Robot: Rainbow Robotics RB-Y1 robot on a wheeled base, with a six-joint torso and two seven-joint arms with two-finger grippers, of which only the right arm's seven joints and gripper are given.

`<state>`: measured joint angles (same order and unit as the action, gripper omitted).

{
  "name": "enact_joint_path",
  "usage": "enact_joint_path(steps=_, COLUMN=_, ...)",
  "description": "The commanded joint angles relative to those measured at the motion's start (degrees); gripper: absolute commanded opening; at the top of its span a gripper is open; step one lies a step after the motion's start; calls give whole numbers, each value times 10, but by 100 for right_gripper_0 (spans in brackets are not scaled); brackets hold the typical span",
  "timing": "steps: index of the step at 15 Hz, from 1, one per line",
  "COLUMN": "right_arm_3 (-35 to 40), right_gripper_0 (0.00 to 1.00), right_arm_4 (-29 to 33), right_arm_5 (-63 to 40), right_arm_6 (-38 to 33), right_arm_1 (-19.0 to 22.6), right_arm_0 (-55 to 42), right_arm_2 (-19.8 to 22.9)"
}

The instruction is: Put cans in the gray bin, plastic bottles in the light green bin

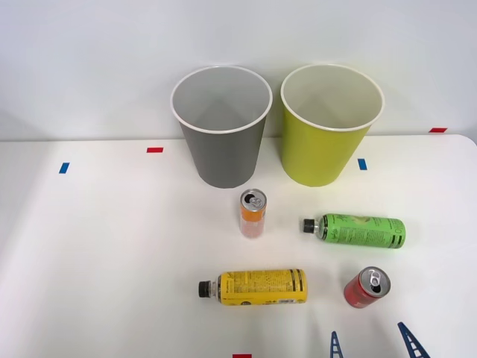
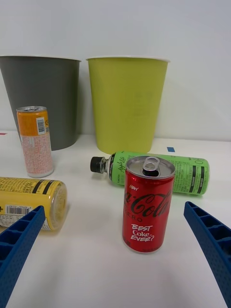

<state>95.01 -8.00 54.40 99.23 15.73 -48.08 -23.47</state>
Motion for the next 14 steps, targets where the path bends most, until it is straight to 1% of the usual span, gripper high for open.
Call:
enact_joint_path(steps=1, right_arm_3=0, right_gripper_0=100, right_arm_4=0, right_arm_5=0, right_arm_6=0, right_arm_1=0, right_arm_0=0, right_arm_2=0)
enact_joint_path(steps=14, right_arm_3=0, right_gripper_0=100, right_arm_4=0, right_arm_5=0, right_arm_6=0, right_arm_1=0, right_arm_0=0, right_arm_2=0)
